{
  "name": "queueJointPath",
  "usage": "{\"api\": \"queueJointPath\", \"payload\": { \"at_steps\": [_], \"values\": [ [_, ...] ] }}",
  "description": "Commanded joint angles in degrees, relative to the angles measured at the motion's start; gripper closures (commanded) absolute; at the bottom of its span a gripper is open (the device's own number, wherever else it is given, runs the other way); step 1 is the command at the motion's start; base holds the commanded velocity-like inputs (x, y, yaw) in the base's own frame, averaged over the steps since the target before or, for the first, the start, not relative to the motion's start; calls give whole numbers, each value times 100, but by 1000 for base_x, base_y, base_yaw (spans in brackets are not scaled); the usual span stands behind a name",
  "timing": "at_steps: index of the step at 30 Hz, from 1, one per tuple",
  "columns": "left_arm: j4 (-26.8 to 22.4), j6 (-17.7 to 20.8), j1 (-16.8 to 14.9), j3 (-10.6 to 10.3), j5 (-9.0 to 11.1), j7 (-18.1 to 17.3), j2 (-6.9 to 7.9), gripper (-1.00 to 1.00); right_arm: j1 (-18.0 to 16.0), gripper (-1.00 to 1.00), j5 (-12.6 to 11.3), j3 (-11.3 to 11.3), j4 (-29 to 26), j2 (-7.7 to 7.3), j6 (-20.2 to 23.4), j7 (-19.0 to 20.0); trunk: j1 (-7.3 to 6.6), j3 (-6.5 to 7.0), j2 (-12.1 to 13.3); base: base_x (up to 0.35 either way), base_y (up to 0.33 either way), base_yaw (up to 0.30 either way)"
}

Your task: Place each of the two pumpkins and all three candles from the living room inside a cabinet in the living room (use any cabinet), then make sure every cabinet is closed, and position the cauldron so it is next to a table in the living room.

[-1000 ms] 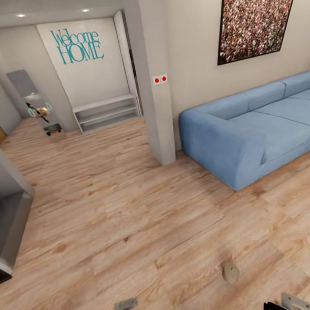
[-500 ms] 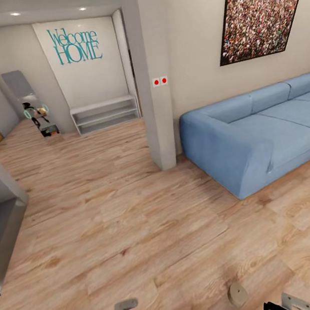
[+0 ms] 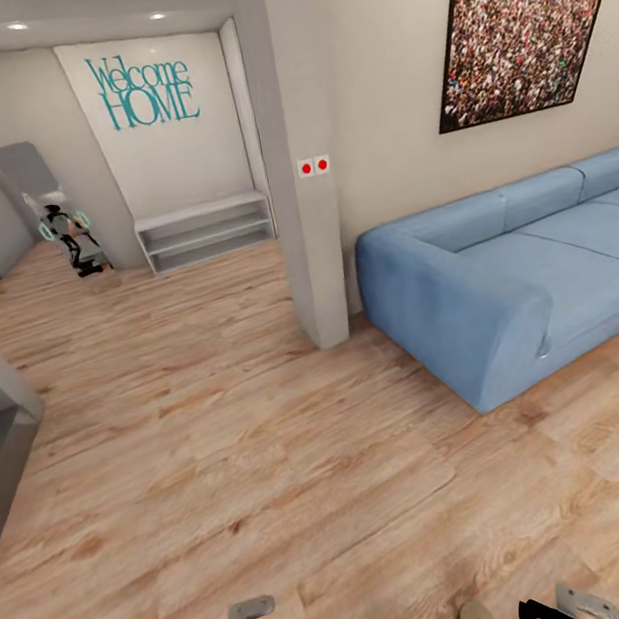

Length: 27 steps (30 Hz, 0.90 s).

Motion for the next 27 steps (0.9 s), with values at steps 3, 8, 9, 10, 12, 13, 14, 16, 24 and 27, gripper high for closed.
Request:
{"api": "queueJointPath", "payload": {
  "at_steps": [3,8,9,10,12,13,14,16,24,27],
  "values": [
    [0,0,0,-3,0,0,0,-100,0,-100,8,2,28,-14,21,692,0,0,0,152,-6,0],
    [0,5,0,2,2,-10,0,-100,0,-100,6,132,59,-68,23,1338,0,0,0,60,-1,0],
    [-3,8,0,3,4,-19,-2,-100,0,-100,4,159,60,-69,30,1363,0,0,0,12,0,0],
    [-7,12,0,7,6,-28,-6,-100,0,-100,3,179,60,-66,37,1378,0,0,0,7,0,0],
    [-24,39,0,15,8,-42,-15,-100,0,-100,1,202,61,-66,49,1401,0,0,0,4,0,0],
    [-37,48,0,17,9,-44,-17,-100,0,-100,1,206,61,-68,53,1407,0,0,0,2,0,0],
    [-73,74,0,19,14,-50,-19,-100,0,-100,1,213,61,-72,65,1420,0,0,0,2,0,0],
    [-186,243,0,20,21,-57,-25,-100,0,-100,-5,214,62,-84,134,1450,0,0,0,0,0,0],
    [-1203,1569,4,48,66,-88,13,-100,0,-100,-6,221,62,-91,255,1816,44,-36,-80,0,0,0],
    [-1642,1903,19,49,76,-169,23,-100,0,-100,-6,223,62,-92,248,1844,110,-90,-200,0,0,0]
  ]
}}
